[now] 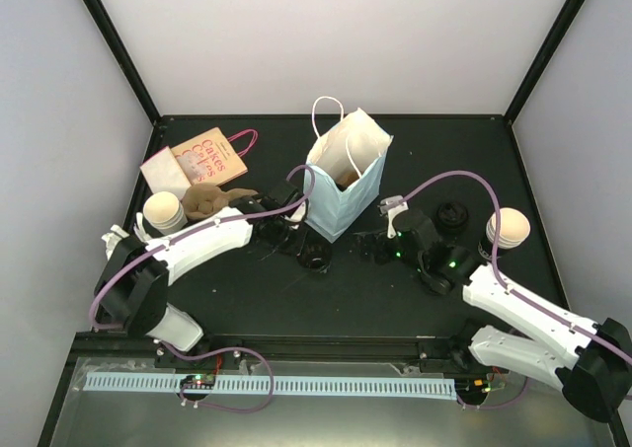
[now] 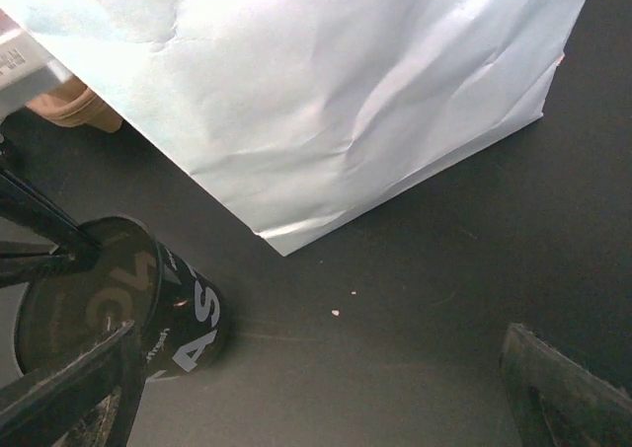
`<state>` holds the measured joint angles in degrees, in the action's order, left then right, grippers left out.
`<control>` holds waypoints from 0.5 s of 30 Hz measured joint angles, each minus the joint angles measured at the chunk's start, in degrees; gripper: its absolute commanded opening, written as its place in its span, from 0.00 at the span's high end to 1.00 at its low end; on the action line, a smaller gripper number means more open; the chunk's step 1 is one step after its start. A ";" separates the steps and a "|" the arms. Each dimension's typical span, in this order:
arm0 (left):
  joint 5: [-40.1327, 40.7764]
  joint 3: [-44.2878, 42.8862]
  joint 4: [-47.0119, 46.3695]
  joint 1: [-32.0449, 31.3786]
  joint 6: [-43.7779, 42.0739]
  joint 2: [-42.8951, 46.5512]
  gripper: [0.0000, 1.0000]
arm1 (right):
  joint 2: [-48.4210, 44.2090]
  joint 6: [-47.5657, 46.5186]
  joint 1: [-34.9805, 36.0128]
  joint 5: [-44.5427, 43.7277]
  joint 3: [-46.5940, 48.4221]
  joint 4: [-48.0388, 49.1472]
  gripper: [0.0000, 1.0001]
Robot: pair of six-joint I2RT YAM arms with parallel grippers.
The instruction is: Pack the takeout coffee
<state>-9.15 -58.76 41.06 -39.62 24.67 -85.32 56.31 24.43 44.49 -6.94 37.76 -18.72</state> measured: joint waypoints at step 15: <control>0.63 -0.13 -0.31 -0.26 2.27 -1.79 0.48 | 0.85 1.27 -0.61 -0.48 -0.52 -1.70 0.00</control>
<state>-8.51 -58.89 40.75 -39.88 26.94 -87.11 57.17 25.69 43.88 -7.42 37.23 -20.43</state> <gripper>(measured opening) 0.459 1.000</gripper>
